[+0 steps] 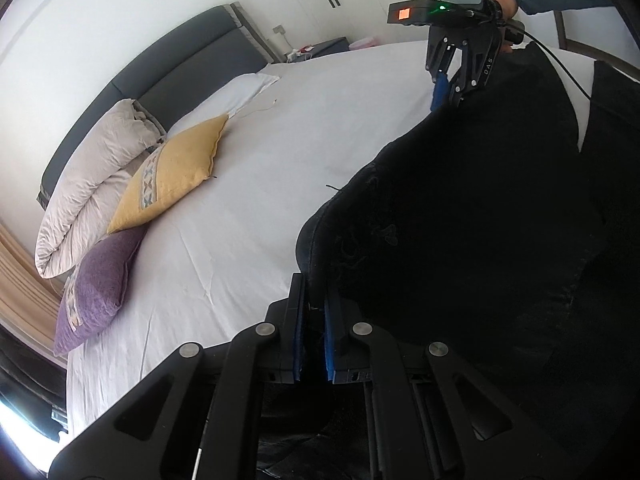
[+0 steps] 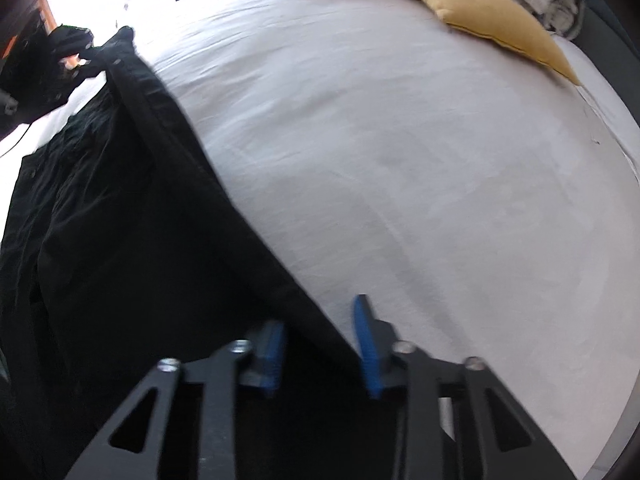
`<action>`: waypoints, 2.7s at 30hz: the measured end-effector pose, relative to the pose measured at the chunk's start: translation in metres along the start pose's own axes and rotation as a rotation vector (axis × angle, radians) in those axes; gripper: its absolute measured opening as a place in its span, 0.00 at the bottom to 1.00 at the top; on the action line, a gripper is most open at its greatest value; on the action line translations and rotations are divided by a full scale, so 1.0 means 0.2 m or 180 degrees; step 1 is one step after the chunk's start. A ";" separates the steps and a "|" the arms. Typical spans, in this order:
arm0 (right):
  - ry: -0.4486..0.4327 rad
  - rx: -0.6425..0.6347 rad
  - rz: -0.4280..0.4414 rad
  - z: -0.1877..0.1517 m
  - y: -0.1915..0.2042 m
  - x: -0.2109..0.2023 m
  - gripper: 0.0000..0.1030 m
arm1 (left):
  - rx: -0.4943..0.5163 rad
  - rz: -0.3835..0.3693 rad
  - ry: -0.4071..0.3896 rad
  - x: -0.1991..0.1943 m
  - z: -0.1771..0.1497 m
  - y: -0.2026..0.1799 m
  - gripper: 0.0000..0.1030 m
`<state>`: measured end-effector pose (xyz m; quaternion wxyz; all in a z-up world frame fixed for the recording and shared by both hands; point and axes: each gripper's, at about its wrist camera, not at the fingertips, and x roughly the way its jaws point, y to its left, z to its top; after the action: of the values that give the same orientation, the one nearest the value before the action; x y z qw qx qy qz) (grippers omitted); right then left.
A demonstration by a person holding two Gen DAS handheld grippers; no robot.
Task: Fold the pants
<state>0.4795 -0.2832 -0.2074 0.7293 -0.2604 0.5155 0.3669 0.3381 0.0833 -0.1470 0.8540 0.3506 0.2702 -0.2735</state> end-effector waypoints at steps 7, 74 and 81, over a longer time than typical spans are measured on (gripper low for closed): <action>-0.0004 -0.0123 -0.0377 -0.03 0.11 -0.11 0.05 | -0.0065 0.0036 -0.0029 0.03 0.02 0.05 0.06; -0.0001 0.0015 -0.1556 -0.78 1.85 -0.33 0.04 | -0.0634 0.0047 0.0114 -1.00 -0.73 -0.92 0.11; -0.0190 0.0177 -0.1530 -0.80 1.85 -0.33 0.06 | -0.0826 -0.0194 0.0250 -1.16 -0.66 -0.84 0.76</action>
<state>0.0795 -0.2024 -0.1993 0.8175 -0.3444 0.4268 0.1760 0.0286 0.1453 -0.1519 0.8722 0.2392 0.3470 -0.2482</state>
